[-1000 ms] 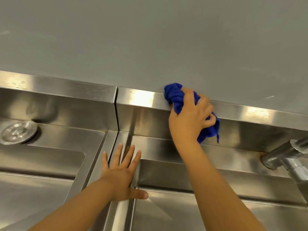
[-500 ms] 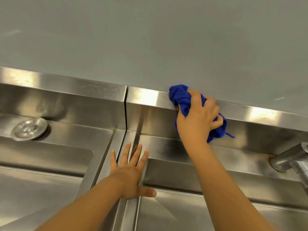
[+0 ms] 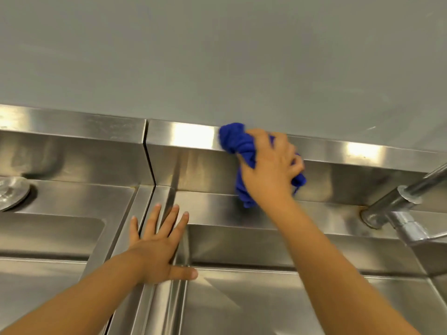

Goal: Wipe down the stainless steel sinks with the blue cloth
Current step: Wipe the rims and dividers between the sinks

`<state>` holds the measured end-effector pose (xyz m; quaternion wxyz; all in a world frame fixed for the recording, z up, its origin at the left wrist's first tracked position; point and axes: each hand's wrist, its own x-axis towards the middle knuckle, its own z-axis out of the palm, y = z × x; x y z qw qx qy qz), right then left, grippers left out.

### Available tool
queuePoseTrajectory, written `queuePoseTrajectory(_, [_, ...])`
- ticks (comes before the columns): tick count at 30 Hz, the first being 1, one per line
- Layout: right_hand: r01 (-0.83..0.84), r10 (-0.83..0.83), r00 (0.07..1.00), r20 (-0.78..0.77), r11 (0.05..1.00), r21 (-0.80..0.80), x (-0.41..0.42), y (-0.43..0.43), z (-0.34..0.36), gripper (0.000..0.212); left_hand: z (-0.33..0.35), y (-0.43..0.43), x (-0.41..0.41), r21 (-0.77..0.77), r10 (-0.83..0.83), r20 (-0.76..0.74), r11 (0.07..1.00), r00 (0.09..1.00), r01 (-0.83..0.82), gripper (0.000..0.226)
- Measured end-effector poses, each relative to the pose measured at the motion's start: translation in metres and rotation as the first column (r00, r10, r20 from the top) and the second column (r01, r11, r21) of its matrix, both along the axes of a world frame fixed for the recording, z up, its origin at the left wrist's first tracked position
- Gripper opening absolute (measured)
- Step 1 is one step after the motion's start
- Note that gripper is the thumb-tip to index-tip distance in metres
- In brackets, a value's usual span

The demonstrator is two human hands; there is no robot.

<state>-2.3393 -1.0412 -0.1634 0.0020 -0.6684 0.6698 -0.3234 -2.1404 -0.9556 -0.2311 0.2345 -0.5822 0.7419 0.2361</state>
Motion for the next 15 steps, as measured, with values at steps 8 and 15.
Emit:
queuePoseTrajectory(8, [0.431, -0.482, 0.822, 0.305, 0.875, 0.220, -0.152, -0.010, 0.023, 0.042, 0.005, 0.002, -0.001, 0.032, -0.020, -0.039, 0.999, 0.999, 0.021, 0.129])
queuePoseTrajectory(15, [0.510, -0.408, 0.786, 0.464, 0.852, -0.115, -0.141, -0.008, -0.028, 0.050, 0.010, 0.002, -0.001, 0.054, -0.008, -0.030, 0.999, 1.000, 0.010, 0.130])
